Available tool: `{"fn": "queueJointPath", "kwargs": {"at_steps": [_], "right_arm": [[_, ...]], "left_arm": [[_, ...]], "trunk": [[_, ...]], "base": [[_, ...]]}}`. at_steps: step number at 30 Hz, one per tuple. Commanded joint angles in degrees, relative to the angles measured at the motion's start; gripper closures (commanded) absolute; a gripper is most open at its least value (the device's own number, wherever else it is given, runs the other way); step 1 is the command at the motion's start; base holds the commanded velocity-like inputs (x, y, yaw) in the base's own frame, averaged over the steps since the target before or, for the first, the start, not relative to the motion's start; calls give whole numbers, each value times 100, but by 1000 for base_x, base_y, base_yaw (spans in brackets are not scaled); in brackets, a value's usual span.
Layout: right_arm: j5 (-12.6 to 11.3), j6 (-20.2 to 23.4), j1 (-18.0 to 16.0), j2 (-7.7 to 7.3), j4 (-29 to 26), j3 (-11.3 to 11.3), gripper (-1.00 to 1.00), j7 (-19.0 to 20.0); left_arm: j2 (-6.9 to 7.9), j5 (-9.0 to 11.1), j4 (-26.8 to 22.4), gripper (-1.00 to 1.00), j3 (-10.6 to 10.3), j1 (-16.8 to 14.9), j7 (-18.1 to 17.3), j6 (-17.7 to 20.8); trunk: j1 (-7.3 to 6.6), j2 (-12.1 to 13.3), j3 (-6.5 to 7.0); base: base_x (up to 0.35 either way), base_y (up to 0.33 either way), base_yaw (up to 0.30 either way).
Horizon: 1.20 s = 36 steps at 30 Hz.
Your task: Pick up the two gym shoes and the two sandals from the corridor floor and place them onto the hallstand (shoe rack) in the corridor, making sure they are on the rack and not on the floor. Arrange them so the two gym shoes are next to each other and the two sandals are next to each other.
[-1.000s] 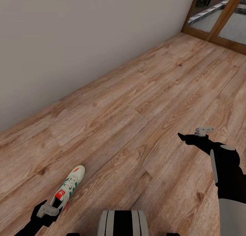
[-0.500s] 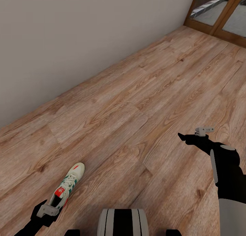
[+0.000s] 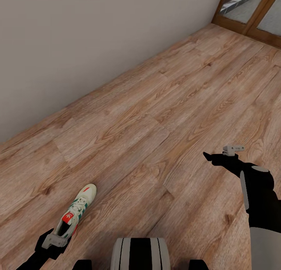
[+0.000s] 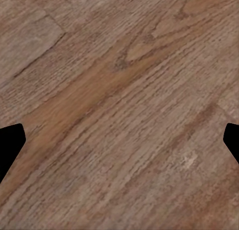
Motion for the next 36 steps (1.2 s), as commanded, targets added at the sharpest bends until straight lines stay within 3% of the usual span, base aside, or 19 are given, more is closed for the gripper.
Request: {"fn": "queueJointPath", "kwargs": {"at_steps": [1,5,10,36], "right_arm": [[60,16,-4,1,-6,-8,-100,54],[60,16,-4,1,-6,-8,-100,54],[60,17,-4,1,-4,-8,-100,54],[60,18,-4,-5,-6,-16,-100,54]], "left_arm": [[-5,-55,1,-100,43,-4,-35,-31],[-2,-55,1,-100,43,-3,-35,-30],[-5,-55,1,-100,43,-3,-34,-25],[-14,-55,1,-100,43,-5,-34,-20]], "trunk": [[-1,-1,-4],[-1,-1,-8],[12,-8,-127],[12,-8,-149]], "base": [[0,0,0],[0,0,0],[0,0,34],[29,0,22]]}}
